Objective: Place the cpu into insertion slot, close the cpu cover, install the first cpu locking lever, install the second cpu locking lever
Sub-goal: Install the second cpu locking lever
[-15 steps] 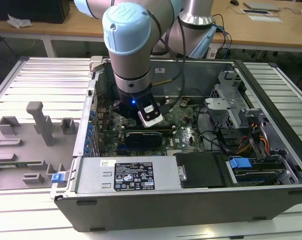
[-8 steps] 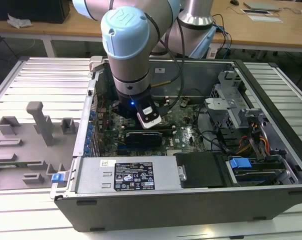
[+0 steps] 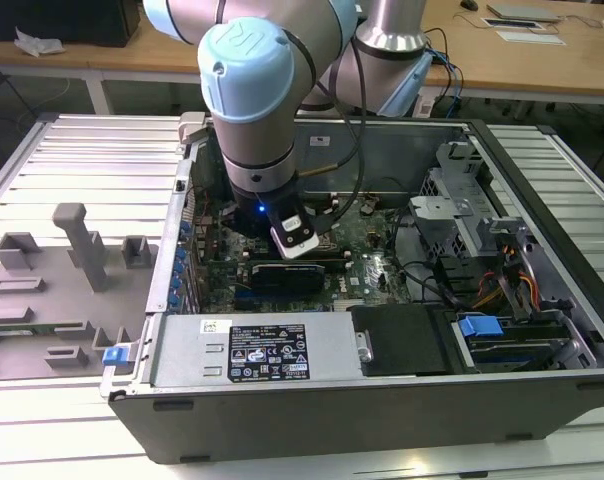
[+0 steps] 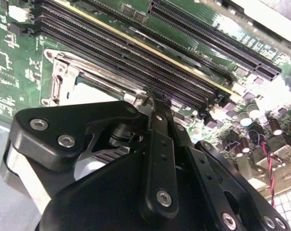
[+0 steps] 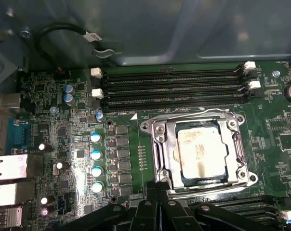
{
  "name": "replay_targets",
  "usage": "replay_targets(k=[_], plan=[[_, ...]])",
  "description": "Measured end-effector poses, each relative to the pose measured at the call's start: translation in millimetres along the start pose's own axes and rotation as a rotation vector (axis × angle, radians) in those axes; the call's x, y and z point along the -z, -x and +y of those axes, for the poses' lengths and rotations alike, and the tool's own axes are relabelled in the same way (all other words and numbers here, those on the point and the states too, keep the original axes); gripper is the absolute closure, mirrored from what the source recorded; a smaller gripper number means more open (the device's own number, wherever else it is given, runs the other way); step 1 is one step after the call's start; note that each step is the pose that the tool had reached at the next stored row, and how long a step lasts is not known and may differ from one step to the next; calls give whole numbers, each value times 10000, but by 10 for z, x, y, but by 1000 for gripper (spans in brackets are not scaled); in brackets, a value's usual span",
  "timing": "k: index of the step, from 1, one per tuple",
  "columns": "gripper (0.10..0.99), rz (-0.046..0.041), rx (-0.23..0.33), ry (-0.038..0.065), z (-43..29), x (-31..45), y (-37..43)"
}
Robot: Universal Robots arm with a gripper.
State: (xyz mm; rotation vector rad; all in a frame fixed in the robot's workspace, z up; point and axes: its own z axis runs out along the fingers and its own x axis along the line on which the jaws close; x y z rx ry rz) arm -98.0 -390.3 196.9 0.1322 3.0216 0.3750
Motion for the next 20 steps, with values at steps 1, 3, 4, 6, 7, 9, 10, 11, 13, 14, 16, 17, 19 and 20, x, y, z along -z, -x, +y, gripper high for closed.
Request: replay_targets(k=[1, 3, 4, 6, 7, 9, 10, 11, 13, 14, 16, 17, 19, 20], plan=[[980, 0, 0, -1, 2, -4, 0], [980, 1, 1, -2, 4, -6, -1], [980, -1, 2, -22, 7, -2, -1], [980, -5, 5, -37, 15, 18, 1], [980, -7, 2, -70, 23, 49, 3], [980, -21, -16, -170, 40, 111, 8], [980, -38, -34, -271, 47, 135, 11], [980, -48, -54, -338, 49, 146, 12], [980, -82, -127, -514, 54, 165, 16], [980, -99, -169, -594, 56, 170, 18], [980, -146, -281, -792, 59, 180, 27], [980, -165, -327, -867, 60, 182, 33], [980, -198, -443, -965, 62, 181, 53], [980, -204, -480, -975, 63, 180, 70]])
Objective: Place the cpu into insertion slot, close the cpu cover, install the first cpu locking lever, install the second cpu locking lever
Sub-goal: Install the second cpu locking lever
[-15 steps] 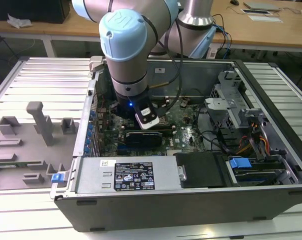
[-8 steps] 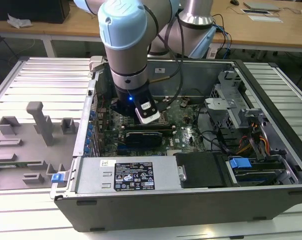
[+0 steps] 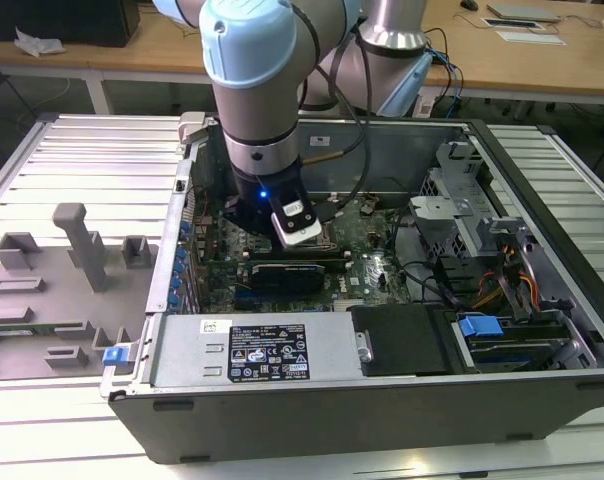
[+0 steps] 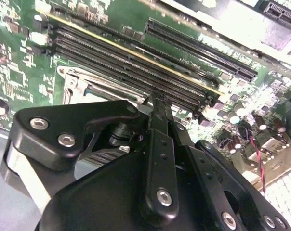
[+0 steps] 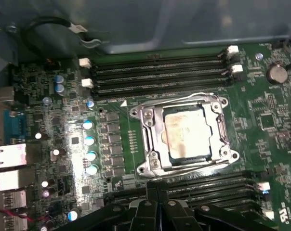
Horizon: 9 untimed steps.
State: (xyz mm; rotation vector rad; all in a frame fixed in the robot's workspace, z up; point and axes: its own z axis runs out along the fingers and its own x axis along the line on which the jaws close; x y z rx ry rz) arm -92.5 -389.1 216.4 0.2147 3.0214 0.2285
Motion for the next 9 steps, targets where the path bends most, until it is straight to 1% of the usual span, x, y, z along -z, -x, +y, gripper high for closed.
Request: replay_targets(k=[2, 3, 5, 7, 9], plan=[[980, -5, -45, -9, 5, -4, 37], [980, -6, -73, -17, 10, -9, 76], [980, -5, -101, -34, 16, -14, 121], [980, -9, -138, -131, 30, -21, 179], [980, -19, -139, -213, 46, -25, 190]])
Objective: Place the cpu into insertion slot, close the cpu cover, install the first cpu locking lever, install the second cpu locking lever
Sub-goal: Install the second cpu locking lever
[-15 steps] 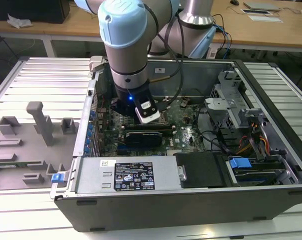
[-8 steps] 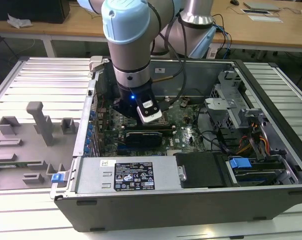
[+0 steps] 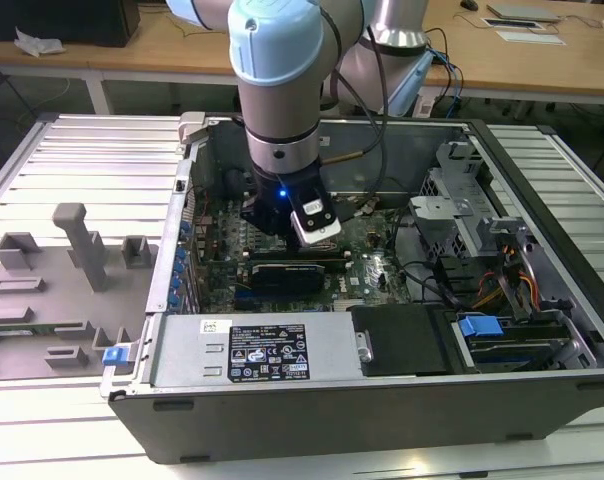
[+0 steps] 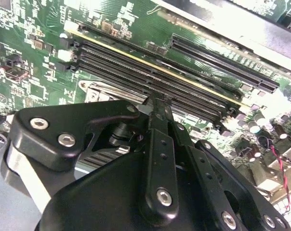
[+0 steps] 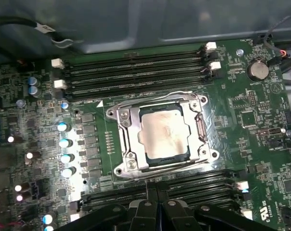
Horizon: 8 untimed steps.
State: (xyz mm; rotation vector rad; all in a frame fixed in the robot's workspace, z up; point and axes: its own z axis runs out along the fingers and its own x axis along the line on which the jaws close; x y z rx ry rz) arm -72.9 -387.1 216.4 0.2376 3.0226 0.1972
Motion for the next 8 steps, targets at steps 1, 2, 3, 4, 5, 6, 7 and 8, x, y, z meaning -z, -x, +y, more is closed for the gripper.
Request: replay_targets(k=[1, 2, 3, 4, 5, 6, 7, 8], plan=[[980, -5, 5, -35, 11, -2, 2], [980, -10, 10, -71, 23, -3, 2], [980, -18, 16, -121, 46, -7, -1], [980, -22, 20, -149, 70, -9, -3], [980, -24, 21, -162, 92, -13, -1], [980, -24, 23, -166, 107, -15, 5], [980, -24, 21, -166, 114, -17, 9], [980, -24, 22, -166, 120, -18, 15]])
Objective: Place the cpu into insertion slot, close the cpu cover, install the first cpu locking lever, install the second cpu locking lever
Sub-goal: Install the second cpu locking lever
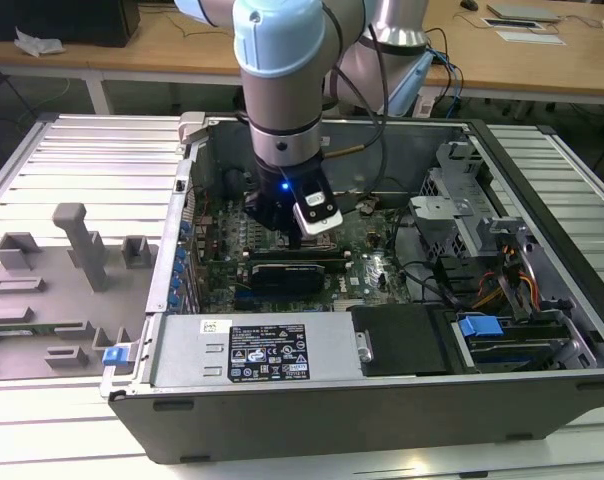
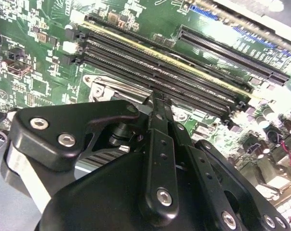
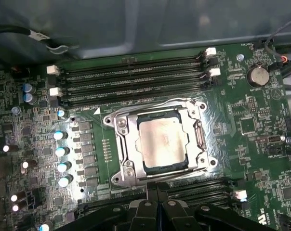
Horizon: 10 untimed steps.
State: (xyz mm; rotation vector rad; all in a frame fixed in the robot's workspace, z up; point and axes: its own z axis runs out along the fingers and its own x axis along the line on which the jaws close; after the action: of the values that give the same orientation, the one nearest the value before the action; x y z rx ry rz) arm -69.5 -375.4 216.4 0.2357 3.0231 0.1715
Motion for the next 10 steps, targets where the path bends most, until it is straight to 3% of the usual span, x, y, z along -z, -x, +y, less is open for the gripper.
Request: replay_targets(k=[10], plan=[[980, 0, -1, 0, 152, -22, 24]])
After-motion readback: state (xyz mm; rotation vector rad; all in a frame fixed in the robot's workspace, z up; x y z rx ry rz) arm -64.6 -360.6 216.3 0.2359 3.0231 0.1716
